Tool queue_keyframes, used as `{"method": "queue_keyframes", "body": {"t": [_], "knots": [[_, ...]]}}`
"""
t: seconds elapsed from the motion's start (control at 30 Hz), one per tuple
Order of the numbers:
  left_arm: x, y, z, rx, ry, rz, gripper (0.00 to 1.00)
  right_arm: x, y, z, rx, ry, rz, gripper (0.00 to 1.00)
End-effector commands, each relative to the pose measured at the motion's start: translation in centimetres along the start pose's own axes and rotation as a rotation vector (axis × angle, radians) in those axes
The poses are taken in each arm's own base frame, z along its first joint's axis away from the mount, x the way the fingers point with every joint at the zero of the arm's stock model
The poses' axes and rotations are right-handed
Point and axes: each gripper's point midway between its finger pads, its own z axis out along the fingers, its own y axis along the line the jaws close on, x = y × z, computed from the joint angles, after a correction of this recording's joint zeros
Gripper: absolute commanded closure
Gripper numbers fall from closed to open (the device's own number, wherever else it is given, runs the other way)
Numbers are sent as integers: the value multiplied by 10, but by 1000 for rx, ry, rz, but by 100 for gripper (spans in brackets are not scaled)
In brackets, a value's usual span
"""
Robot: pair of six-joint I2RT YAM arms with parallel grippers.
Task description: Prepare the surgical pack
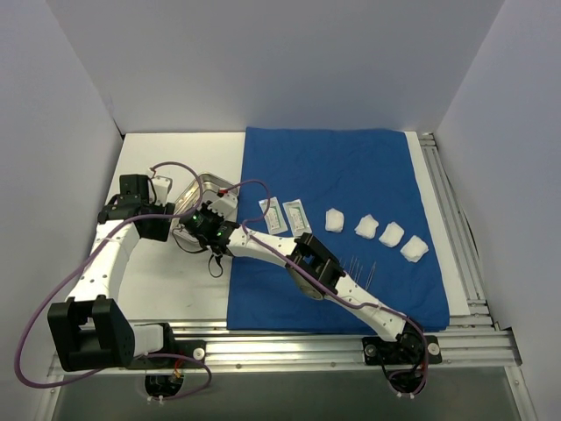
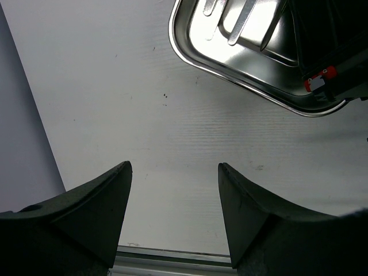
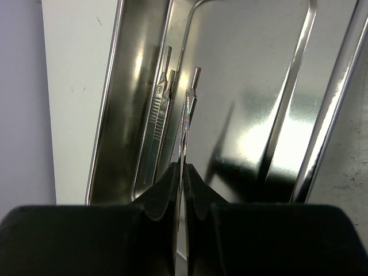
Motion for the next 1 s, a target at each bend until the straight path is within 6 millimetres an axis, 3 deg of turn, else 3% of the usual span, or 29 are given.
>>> {"method": "queue_keyframes", "body": {"t": [0.0,0.17,0.37,0.57,0.77,0.87,0.9,0.97], "knots": [[-13,3,-4,-2,-59,-7,29,-9,-7,4,33,-61,-4,100],[-13,3,-4,0,-60,-7,29,-12,-6,6,34,-67,2,89],[-15,3,-7,2,-70,-8,29,-15,-5,5,29,-68,11,86],[-16,3,-8,6,-73,-6,29,-30,27,-7,-56,-97,-3,85],[-18,5,-13,1,-84,-7,29,-64,59,-32,-125,-154,-26,85],[-23,6,-17,-1,-95,-2,29,-90,83,-57,-199,-178,-52,84],[-23,7,-18,-1,-96,-2,29,-113,107,-78,-266,-198,-66,83],[-28,7,-21,1,-110,3,29,-122,102,-90,-281,-196,-130,82]]}}
